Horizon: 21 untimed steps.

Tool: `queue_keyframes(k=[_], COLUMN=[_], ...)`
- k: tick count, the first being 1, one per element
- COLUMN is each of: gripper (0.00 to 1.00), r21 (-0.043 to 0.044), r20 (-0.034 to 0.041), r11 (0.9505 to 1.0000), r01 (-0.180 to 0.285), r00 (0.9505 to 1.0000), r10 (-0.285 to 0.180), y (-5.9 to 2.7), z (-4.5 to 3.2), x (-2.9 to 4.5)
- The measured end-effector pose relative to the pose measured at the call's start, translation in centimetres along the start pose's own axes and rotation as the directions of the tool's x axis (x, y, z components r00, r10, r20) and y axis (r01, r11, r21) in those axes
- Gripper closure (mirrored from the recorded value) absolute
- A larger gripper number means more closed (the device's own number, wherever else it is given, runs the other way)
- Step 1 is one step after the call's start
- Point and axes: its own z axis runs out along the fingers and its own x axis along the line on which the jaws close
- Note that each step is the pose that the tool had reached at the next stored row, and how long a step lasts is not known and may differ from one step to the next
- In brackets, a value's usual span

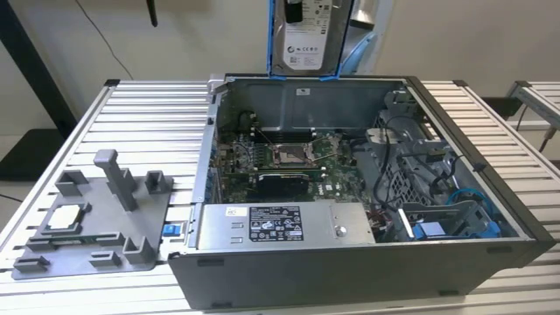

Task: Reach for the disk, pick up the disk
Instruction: 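Pick up the disk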

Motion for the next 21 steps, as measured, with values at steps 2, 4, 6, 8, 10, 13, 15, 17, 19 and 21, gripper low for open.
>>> queue_keyframes(k=[2, 4, 6, 8, 10, 13, 15, 17, 19, 21], gripper=[1.0, 1.0, 1.0, 1.0, 1.0, 1.0, 1.0, 1.0, 1.0, 1.0], r21=[0.0, 0.0, 0.0, 0.0, 0.0, 0.0, 0.0, 0.0, 0.0, 0.0], r20=[-0.0001, 0.0, -0.0001, 0.0001, 0.0, 0.0, -0.0001, 0.0, -0.0001, 0.0], r11=[1.0, 1.0, 1.0, 1.0, 1.0, 1.0, 1.0, 1.0, 1.0, 1.0], r01=[0.0, 0.0, 0.0, 0.0, 0.0, 0.0, 0.0, 0.0, 0.0, 0.0], r00=[1.0, 1.0, 1.0, 1.0, 1.0, 1.0, 1.0, 1.0, 1.0, 1.0], r10=[0.0, 0.0, 0.0, 0.0, 0.0, 0.0, 0.0, 0.0, 0.0, 0.0], y=[-0.41, -0.84, -1.28, -1.69, -2.1, -2.75, -3.16, -3.59, -4.01, -4.45], z=[0.05, 0.11, 0.16, 0.22, 0.27, 0.35, 0.4, 0.46, 0.51, 0.57], x=[0.02, 0.03, 0.05, 0.06, 0.08, 0.1, 0.12, 0.13, 0.15, 0.17])
